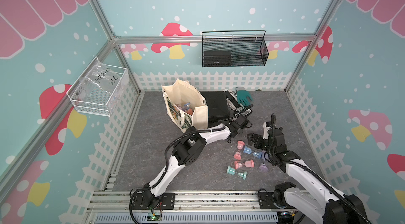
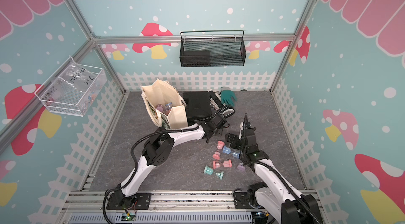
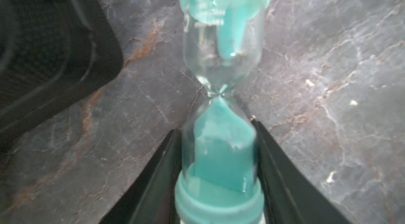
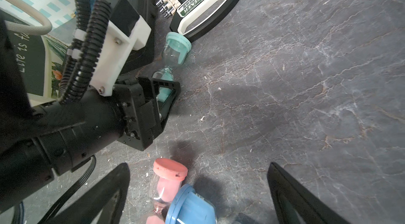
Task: Put the hourglass into the canvas bag
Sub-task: Pick up the hourglass from the center of the board.
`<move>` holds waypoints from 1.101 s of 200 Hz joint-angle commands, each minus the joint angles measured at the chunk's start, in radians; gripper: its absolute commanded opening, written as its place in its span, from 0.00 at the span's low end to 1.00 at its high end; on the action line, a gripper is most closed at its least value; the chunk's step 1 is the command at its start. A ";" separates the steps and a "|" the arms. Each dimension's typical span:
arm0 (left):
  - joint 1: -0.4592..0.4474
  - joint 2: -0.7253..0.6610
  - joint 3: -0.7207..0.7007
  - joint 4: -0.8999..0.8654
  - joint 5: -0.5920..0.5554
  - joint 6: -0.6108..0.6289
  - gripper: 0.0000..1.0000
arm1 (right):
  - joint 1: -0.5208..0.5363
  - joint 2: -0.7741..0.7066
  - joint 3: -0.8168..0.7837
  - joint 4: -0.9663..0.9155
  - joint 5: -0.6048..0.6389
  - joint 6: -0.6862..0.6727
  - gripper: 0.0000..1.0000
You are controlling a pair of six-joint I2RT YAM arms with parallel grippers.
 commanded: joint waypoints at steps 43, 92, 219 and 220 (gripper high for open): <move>0.004 -0.097 -0.091 0.055 0.034 0.008 0.40 | -0.005 0.001 -0.028 0.060 -0.026 0.003 0.99; 0.004 -0.210 -0.206 0.128 0.084 0.007 0.34 | -0.005 -0.001 -0.063 0.131 -0.082 -0.005 0.99; 0.005 -0.558 -0.419 0.176 0.193 -0.075 0.28 | -0.005 -0.032 -0.033 0.274 -0.264 -0.144 1.00; 0.005 -0.562 -0.421 0.176 0.193 -0.075 0.28 | -0.005 -0.032 -0.033 0.278 -0.265 -0.144 1.00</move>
